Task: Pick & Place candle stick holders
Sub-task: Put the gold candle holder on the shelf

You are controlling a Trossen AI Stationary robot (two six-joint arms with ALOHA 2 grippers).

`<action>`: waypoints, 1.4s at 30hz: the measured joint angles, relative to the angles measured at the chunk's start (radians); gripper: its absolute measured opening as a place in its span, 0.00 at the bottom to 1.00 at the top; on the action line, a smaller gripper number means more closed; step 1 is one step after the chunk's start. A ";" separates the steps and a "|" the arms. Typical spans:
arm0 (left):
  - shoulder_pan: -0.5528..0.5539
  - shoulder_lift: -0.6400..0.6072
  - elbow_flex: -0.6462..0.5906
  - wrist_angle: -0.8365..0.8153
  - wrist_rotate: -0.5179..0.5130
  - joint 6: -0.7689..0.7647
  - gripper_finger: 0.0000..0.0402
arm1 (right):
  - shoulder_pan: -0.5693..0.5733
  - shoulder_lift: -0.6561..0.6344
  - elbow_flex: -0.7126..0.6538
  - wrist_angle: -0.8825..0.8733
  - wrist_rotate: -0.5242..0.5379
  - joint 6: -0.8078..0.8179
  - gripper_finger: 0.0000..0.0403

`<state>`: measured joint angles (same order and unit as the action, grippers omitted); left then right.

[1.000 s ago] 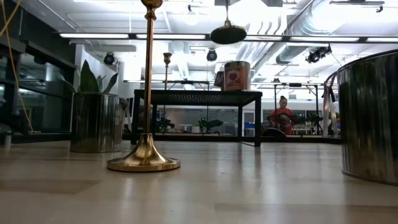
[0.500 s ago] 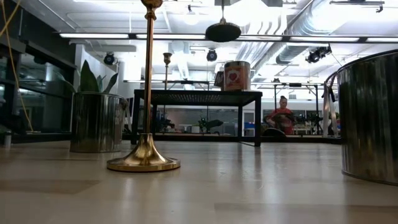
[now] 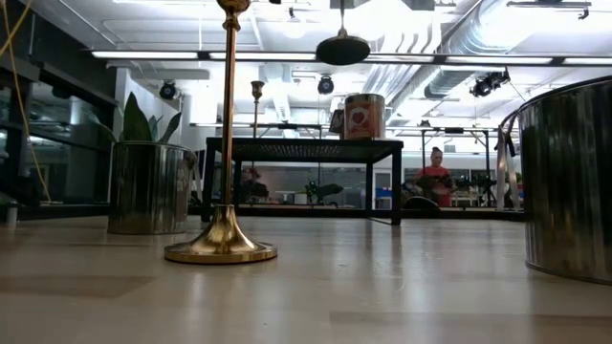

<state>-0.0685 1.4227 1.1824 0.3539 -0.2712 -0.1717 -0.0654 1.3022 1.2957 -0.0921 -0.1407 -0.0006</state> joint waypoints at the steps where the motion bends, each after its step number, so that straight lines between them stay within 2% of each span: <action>1: 0.001 0.000 0.000 0.001 0.000 0.005 0.58 | 0.000 0.000 0.000 0.000 0.004 0.000 0.01; 11: 0.016 0.000 0.000 -0.008 0.019 0.010 0.36 | 0.000 0.000 -0.001 0.022 0.009 0.000 0.01; 20: 0.017 0.000 0.000 -0.013 0.019 0.010 0.20 | 0.000 0.000 -0.001 0.029 0.003 0.001 0.01; 26: 0.016 0.000 0.000 -0.016 0.022 0.016 0.04 | 0.000 0.000 -0.001 0.027 0.004 0.009 0.01; 36: 0.016 0.000 0.000 -0.021 0.020 0.014 0.02 | 0.000 0.000 -0.001 0.015 0.009 0.014 0.01; 42: 0.016 0.000 0.000 -0.020 -0.001 0.004 0.01 | 0.000 0.000 -0.001 0.014 0.026 0.042 0.14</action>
<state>-0.0521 1.4231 1.1824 0.3336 -0.2723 -0.1680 -0.0651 1.3022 1.2949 -0.0783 -0.1144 0.0413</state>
